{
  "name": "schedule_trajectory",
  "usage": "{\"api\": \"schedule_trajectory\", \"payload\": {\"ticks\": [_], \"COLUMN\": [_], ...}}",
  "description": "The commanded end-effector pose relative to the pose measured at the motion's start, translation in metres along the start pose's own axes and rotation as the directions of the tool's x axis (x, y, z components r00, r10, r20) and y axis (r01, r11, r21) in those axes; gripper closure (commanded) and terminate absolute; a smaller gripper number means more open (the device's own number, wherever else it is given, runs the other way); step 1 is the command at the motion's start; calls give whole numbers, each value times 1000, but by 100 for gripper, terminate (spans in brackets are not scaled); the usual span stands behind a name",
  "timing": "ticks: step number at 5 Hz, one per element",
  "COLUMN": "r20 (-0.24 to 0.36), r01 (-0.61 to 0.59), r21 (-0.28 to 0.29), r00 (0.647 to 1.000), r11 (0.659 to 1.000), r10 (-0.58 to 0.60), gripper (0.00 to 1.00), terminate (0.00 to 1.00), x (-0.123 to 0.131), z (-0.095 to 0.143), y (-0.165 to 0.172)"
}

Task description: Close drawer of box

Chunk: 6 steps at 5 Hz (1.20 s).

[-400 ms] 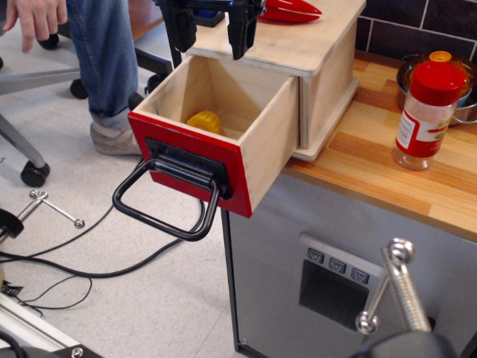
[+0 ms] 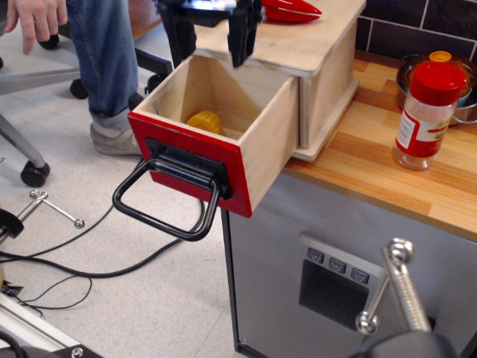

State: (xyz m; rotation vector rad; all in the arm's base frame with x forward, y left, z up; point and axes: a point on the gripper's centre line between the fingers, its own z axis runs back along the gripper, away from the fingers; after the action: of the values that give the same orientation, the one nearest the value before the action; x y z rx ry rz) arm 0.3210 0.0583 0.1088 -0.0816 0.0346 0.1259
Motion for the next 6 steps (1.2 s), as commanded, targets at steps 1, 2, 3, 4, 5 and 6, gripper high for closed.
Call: {"api": "schedule_trajectory", "payload": {"ticks": [1,2,3,4,5,6], "r20": [26,18,12,33,59,79], "r01": [52,102,113,109,110,113], "r21": [-23,-18,3,36,65,81], "r00": [998,995,994,993,992,990], "r11": [998,995,994,993,992,990], "r10": [-52,-102,-113,-111,-114,-120], "gripper": [0,0,0,0,0,0], "terminate": [0,0,0,0,0,0], "x": [-55,-81,-91,-90,-80,-67], "z": [18,15,5,-9,-22,-27], "y": [7,11,17,21,24,23]}}
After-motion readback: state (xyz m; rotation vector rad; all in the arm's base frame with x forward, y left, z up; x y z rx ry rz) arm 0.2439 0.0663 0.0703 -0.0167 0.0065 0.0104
